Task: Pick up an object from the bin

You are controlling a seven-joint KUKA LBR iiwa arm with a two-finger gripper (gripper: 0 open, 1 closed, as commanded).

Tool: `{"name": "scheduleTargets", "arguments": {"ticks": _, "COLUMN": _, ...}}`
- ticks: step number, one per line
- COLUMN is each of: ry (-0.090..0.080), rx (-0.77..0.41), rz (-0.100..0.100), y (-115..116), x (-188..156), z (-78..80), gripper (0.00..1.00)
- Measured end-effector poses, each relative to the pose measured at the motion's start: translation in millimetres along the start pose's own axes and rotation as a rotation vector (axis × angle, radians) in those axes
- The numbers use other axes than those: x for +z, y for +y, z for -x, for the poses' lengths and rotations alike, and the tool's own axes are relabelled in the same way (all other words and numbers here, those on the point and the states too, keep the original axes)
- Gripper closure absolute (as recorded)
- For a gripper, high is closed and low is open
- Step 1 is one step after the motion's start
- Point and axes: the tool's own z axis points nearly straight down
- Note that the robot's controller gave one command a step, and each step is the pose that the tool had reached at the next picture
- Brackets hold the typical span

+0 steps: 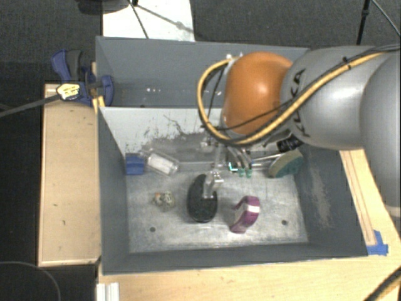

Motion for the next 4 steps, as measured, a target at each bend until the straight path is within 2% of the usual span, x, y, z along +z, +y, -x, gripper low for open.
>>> {"name": "scheduleTargets", "arguments": {"ticks": 1, "ry": -0.018, "rx": -0.001, "rz": 0.003, "y": -16, "x": 58, "z": -35.9, "gripper": 0.0}}
{"name": "scheduleTargets", "arguments": {"ticks": 2, "ry": -0.005, "rx": -0.156, "rz": -0.003, "y": -87, "x": 65, "z": -75.3, "gripper": 0.0}}
{"name": "scheduleTargets", "arguments": {"ticks": 3, "ry": -0.006, "rx": -0.154, "rz": 0.0, "y": -85, "x": 65, "z": -75.0, "gripper": 1.0}}
{"name": "scheduleTargets", "arguments": {"ticks": 4, "ry": -0.006, "rx": -0.152, "rz": 0.0, "y": -85, "x": 65, "z": -75.0, "gripper": 0.0}}
